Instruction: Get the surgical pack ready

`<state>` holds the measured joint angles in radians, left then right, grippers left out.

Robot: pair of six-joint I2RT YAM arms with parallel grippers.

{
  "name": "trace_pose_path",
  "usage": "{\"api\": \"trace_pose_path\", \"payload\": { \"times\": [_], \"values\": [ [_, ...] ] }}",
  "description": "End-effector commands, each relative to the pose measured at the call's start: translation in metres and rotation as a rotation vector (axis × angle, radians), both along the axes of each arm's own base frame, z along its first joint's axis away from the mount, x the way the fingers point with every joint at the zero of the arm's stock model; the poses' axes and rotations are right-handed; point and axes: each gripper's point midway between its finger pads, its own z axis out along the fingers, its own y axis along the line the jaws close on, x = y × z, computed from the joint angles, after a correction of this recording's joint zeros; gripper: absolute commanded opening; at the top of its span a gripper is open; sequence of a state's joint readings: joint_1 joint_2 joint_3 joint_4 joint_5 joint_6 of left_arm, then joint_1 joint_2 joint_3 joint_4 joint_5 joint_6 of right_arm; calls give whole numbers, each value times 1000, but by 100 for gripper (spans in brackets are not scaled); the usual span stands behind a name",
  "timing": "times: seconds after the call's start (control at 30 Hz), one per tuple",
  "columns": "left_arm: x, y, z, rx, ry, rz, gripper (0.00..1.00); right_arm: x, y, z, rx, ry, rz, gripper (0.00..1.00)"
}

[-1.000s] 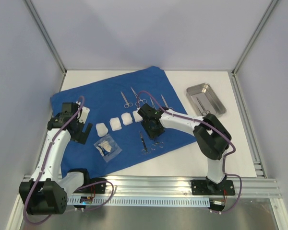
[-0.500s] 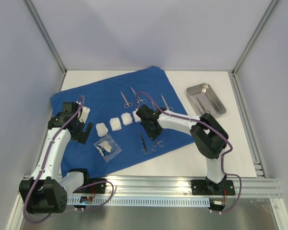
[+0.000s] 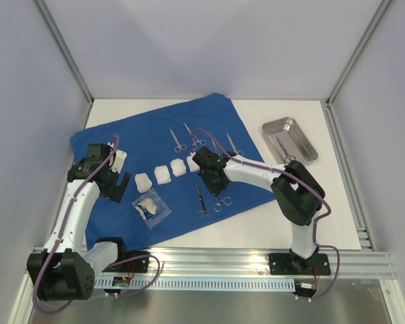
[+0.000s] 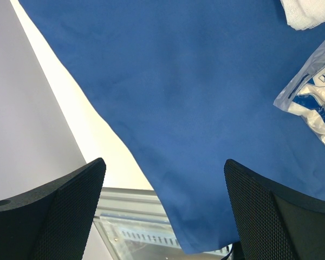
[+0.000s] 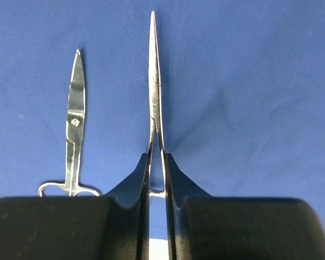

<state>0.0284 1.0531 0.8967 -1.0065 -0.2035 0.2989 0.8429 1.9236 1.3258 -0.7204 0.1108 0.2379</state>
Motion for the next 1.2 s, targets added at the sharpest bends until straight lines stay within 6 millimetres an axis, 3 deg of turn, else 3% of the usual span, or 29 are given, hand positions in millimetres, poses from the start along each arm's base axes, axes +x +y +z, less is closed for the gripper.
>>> {"api": "trace_pose_path", "payload": {
  "times": [0.0,0.37,0.5,0.57,0.7,0.87,1.17],
  "values": [
    [7,0,8,4,-28,-20,100,10,7,26,65,-70,27,0],
    [5,-1,5,0,-23,-28,100,12,1,3,24,-36,39,0],
    [5,-1,4,0,-21,-31,100,10,-3,12,4,-38,29,0],
    [5,-1,3,0,-18,-34,100,12,-2,26,-3,-80,27,3],
    [8,-1,3,-4,-26,-28,100,-2,15,34,56,-47,47,11],
    [7,-2,1,-8,-20,-31,100,-12,17,17,76,10,12,17],
    [6,-3,-2,-10,-14,-31,100,-11,24,5,81,23,18,17]
  ]
}}
